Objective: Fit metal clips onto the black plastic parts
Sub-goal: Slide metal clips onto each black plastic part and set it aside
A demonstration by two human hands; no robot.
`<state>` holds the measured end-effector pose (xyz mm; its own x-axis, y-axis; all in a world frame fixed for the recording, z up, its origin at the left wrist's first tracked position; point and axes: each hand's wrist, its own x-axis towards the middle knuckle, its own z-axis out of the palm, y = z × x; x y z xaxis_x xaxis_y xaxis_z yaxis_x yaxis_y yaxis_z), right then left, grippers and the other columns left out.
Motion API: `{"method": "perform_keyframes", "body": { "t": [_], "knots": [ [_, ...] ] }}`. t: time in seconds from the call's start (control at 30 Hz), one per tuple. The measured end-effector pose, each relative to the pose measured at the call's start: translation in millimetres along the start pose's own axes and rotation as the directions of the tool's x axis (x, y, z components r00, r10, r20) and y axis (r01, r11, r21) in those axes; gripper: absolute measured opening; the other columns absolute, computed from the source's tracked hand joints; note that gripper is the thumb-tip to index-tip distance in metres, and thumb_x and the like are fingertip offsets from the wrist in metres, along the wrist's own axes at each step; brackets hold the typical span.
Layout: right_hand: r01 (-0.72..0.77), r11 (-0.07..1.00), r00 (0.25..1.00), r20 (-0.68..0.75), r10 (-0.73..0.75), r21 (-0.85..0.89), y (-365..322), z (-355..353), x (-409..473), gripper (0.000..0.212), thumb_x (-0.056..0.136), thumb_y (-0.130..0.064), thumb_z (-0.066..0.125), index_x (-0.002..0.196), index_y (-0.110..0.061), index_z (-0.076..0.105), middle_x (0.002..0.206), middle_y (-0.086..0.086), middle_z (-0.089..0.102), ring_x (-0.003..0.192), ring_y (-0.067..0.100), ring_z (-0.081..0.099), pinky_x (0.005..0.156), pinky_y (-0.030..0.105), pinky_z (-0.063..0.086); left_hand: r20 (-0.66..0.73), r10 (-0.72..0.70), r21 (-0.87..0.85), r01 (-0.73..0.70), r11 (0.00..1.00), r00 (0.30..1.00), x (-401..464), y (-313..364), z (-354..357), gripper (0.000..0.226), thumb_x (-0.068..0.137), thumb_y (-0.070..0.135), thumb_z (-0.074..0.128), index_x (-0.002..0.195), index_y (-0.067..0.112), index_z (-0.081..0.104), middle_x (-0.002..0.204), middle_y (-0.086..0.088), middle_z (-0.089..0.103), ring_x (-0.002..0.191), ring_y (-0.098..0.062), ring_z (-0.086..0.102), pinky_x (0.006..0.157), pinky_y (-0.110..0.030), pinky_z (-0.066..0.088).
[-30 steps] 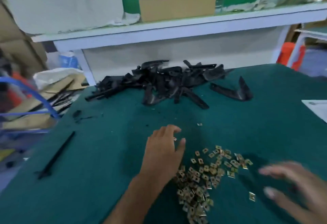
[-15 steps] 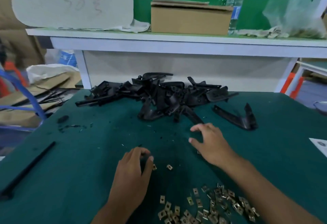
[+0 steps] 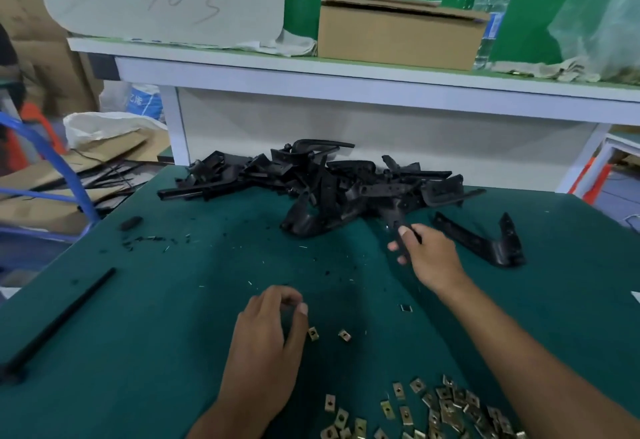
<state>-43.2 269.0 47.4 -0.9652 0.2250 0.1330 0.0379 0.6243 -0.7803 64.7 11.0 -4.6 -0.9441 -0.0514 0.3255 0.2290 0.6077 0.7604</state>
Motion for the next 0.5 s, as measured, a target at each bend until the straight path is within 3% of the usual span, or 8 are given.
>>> {"method": "perform_keyframes", "body": {
  "t": [0.07, 0.17, 0.23, 0.33, 0.4, 0.43, 0.5],
  "knots": [
    [-0.065, 0.984, 0.974, 0.224, 0.027, 0.167, -14.3, -11.1, -35.8, 0.028, 0.108, -0.04, 0.042, 0.112, -0.025, 0.066, 0.096, -0.013, 0.078, 0.069, 0.005, 0.069, 0.065, 0.019, 0.048, -0.026, -0.003, -0.052, 0.002, 0.999, 1.0, -0.1, 0.8, -0.8, 0.018, 0.096, 0.057, 0.039, 0.101, 0.046, 0.051, 0.103, 0.027, 0.057, 0.107, 0.005, 0.051, 0.089, -0.025, 0.044],
    [-0.267, 0.893, 0.812, 0.584, 0.006, 0.362, -23.6, -13.6, -89.0, 0.03, 0.106, -0.04, 0.044, 0.123, -0.025, 0.063, 0.108, -0.001, 0.078, 0.075, 0.005, 0.068, 0.062, 0.02, 0.05, -0.068, -0.009, -0.293, -0.011, 0.956, 0.998, -3.2, 7.8, -4.5, 0.035, 0.094, 0.065, 0.044, 0.117, 0.041, 0.054, 0.115, 0.025, 0.062, 0.117, 0.002, 0.055, 0.093, -0.013, 0.04],
    [-0.3, 0.889, 0.728, 0.685, -0.02, 0.345, -26.8, -6.6, -117.6, 0.035, 0.101, -0.045, 0.047, 0.122, -0.023, 0.064, 0.109, 0.003, 0.078, 0.078, 0.005, 0.067, 0.062, 0.015, 0.048, -0.025, -0.007, -0.549, -0.008, 0.836, 1.0, -7.4, 16.2, -6.1, 0.048, 0.088, 0.064, 0.05, 0.126, 0.035, 0.054, 0.124, 0.022, 0.062, 0.122, -0.001, 0.056, 0.096, -0.012, 0.041],
    [-0.291, 0.921, 0.644, 0.765, -0.011, 0.259, -31.8, 3.1, -140.7, 0.038, 0.095, -0.055, 0.052, 0.119, -0.029, 0.066, 0.116, -0.004, 0.075, 0.092, 0.004, 0.069, 0.073, 0.013, 0.051, -0.072, 0.006, -0.654, -0.052, 0.755, 0.997, -9.3, 26.3, -8.2, 0.036, 0.087, 0.056, 0.059, 0.115, 0.034, 0.064, 0.111, 0.007, 0.069, 0.106, -0.011, 0.066, 0.087, -0.022, 0.052],
    [-0.183, 0.97, 0.639, 0.769, -0.006, 0.16, -27.8, -0.6, -147.7, 0.043, 0.086, -0.069, 0.058, 0.121, -0.044, 0.063, 0.125, -0.016, 0.069, 0.111, 0.001, 0.065, 0.095, 0.023, 0.052, -0.126, -0.015, -0.663, -0.073, 0.745, 0.992, -10.3, 29.7, -10.7, 0.025, 0.084, 0.052, 0.065, 0.101, 0.033, 0.069, 0.097, -0.001, 0.072, 0.091, -0.019, 0.07, 0.077, -0.025, 0.055],
    [-0.055, 0.994, 0.644, 0.764, -0.04, 0.098, -23.9, -6.1, -150.8, 0.049, 0.08, -0.077, 0.062, 0.122, -0.052, 0.057, 0.125, -0.023, 0.066, 0.114, -0.003, 0.062, 0.101, 0.027, 0.05, -0.144, -0.023, -0.662, -0.079, 0.745, 0.989, -11.1, 29.5, -11.5, 0.023, 0.083, 0.051, 0.067, 0.098, 0.033, 0.07, 0.093, -0.002, 0.072, 0.088, -0.02, 0.07, 0.075, -0.025, 0.055],
    [0.223, 0.969, 0.66, 0.749, -0.066, -0.111, -13.5, -18.9, -158.9, 0.061, 0.069, -0.087, 0.064, 0.121, -0.063, 0.046, 0.121, -0.04, 0.054, 0.113, -0.018, 0.051, 0.098, 0.021, 0.047, -0.161, -0.033, -0.64, -0.079, 0.765, 0.986, -13.4, 28.0, -13.1, 0.022, 0.082, 0.052, 0.068, 0.097, 0.036, 0.07, 0.092, 0.002, 0.072, 0.086, -0.016, 0.07, 0.075, -0.022, 0.055]
  ]
}}
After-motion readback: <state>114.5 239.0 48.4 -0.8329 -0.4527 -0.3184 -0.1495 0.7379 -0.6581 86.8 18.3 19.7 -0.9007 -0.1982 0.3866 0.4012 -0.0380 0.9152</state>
